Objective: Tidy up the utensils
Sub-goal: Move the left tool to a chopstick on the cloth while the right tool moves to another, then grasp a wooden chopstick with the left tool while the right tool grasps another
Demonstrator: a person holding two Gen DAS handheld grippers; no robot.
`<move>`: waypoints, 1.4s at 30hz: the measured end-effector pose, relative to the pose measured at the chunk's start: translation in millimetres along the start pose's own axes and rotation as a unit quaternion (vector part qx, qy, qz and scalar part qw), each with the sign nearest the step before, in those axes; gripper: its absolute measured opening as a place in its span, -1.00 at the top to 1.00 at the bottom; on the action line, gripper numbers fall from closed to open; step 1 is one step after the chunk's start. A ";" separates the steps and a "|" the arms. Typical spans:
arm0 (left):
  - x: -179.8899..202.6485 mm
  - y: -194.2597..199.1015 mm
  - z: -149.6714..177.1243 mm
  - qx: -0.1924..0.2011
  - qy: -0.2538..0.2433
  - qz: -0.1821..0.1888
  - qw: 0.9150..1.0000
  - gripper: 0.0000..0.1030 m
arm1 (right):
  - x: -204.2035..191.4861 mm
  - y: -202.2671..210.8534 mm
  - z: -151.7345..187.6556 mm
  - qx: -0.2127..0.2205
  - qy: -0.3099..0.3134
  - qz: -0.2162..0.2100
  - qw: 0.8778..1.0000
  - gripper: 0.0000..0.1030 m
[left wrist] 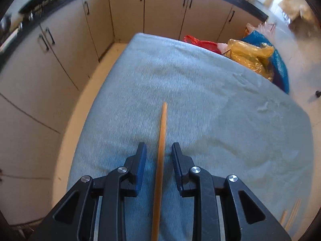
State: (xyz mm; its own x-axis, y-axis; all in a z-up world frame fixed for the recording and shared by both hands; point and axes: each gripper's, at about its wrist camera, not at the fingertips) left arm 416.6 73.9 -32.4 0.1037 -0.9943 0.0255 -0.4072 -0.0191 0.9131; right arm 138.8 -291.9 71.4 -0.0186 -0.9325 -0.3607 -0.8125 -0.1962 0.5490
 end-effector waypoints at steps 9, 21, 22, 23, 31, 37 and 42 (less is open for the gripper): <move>-37.4 24.1 17.1 0.027 0.024 0.009 0.999 0.88 | 48.3 -65.3 10.8 -0.152 -0.015 0.075 0.985 0.43; -79.9 158.5 89.3 0.145 0.017 0.067 0.987 0.88 | 50.5 -129.5 26.2 -0.240 0.027 0.140 0.960 0.69; -77.8 167.2 93.3 0.152 0.015 0.071 0.986 0.88 | 44.8 -130.9 26.8 -0.244 0.045 0.151 0.957 0.71; -76.3 177.6 99.7 0.160 0.014 0.074 0.984 0.88 | 41.9 -131.5 28.0 -0.247 0.058 0.159 0.954 0.79; -63.4 231.6 153.5 0.194 -0.004 0.113 0.974 0.88 | 40.0 -86.7 28.1 -0.204 0.029 0.136 0.969 0.89; -44.3 254.0 180.1 0.208 -0.026 0.119 0.970 0.88 | 22.0 -5.1 24.3 -0.103 0.013 0.076 0.992 0.89; -33.1 274.8 191.8 0.221 -0.038 0.123 0.967 0.88 | -5.2 51.2 23.7 -0.027 0.025 0.044 0.998 0.89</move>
State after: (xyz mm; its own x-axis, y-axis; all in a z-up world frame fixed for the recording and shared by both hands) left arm 127.3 81.4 139.7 -0.1049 -0.9791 0.1744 -0.7608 0.1919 0.6200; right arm 83.5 -289.9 83.6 -0.0575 -0.9607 -0.2715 -0.7759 -0.1281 0.6177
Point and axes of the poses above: each gripper's, at about its wrist camera, not at the fingertips, and y roughly against the way its jaws point, x to its right, z to its underside, and after that the axes turned 1 degree about -z, right-handed
